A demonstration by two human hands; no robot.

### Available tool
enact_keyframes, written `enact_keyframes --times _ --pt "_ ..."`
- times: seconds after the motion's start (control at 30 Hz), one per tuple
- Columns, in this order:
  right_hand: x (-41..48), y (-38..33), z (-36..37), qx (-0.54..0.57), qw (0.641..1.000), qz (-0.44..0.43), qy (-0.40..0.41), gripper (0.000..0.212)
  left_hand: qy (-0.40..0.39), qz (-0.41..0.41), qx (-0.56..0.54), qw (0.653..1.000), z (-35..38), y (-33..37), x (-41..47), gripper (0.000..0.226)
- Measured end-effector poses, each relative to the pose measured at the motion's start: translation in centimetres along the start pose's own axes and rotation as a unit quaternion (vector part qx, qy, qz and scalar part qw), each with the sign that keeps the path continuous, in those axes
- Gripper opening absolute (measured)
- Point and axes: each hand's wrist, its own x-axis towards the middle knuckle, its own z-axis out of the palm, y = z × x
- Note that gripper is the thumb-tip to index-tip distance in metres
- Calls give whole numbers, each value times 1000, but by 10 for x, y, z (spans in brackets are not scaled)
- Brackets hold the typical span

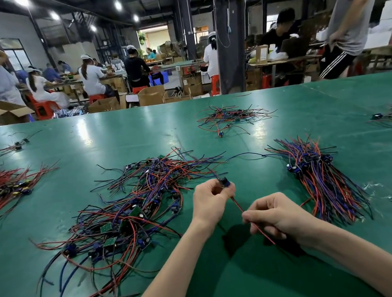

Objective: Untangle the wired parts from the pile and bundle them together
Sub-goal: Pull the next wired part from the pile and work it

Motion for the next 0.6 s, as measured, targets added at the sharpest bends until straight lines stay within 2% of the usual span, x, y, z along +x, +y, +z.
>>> enact_keyframes --times 0.33,0.47,0.6 --pt "-7 -6 8 -20 999 -23 -31 11 109 -16 -12 994 -25 -4 19 14" --pt "-9 -7 7 -30 998 -27 -52 11 99 -18 -16 995 -21 -3 15 17" --pt "-14 -6 3 -37 993 -9 -108 12 48 -42 -46 997 -13 -1 9 18"
